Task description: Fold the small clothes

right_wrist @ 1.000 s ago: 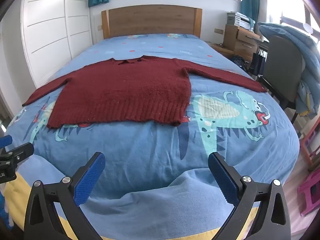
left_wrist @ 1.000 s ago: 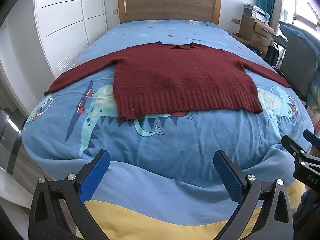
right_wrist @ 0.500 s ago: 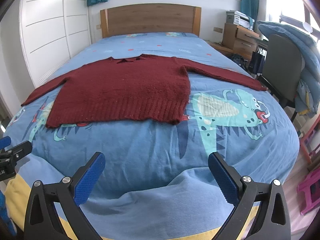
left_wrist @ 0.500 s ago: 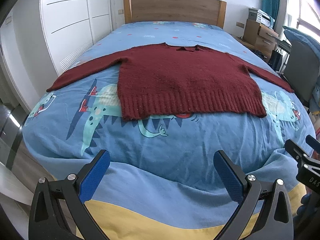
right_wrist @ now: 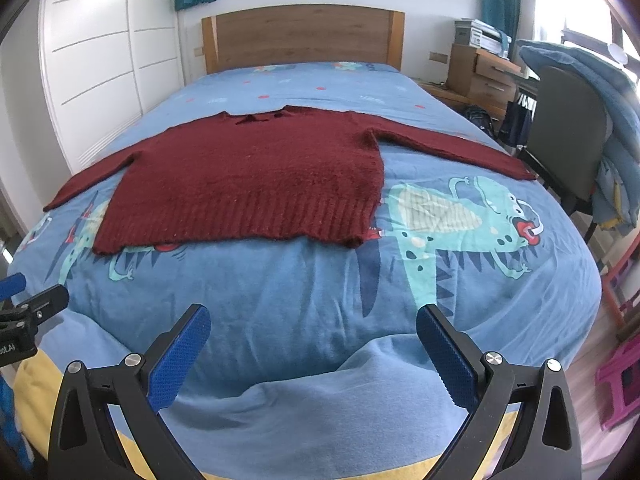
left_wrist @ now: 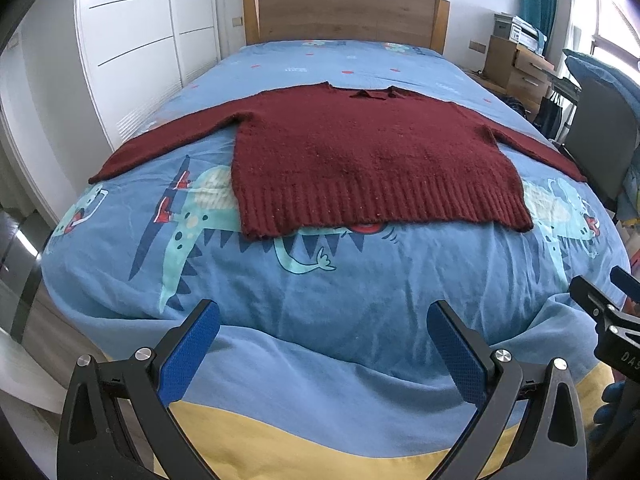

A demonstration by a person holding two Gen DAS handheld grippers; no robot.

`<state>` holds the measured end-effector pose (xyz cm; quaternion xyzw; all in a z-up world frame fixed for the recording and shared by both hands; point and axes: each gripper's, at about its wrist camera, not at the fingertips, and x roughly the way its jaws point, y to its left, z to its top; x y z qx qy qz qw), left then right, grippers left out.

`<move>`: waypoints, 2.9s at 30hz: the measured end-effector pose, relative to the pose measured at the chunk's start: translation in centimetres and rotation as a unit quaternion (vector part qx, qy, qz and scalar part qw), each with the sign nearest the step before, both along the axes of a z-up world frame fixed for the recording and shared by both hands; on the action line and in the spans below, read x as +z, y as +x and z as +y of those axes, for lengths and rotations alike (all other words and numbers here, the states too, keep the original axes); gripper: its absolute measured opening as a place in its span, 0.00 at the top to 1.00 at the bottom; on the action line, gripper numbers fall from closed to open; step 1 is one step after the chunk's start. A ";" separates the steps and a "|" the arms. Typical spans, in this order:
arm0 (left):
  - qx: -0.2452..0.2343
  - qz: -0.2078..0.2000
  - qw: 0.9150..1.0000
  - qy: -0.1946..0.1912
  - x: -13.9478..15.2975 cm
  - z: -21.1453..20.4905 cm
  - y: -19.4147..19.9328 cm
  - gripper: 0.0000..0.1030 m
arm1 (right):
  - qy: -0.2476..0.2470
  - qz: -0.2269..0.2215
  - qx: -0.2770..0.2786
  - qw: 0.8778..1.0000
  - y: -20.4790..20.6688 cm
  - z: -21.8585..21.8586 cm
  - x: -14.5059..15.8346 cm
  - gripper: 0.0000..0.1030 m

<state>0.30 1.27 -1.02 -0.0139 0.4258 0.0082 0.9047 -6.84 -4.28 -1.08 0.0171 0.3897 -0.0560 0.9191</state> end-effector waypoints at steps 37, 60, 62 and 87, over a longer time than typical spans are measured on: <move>0.011 0.016 1.000 -0.001 -0.9 1.1 0.6 0.01 | 0.017 0.010 0.002 1.000 0.5 -0.2 -0.1 0.00; 0.023 0.043 0.999 0.004 0.9 2.9 3.3 0.01 | 0.068 -0.011 -0.022 0.997 2.8 -3.6 3.0 0.00; 0.025 0.046 0.999 0.005 1.0 3.1 3.8 0.01 | 0.069 -0.024 -0.029 0.997 3.6 -4.9 3.7 0.00; 0.132 0.059 0.989 0.020 1.3 6.8 9.8 0.01 | 0.194 -0.023 -0.182 0.964 19.7 -30.2 -0.9 0.00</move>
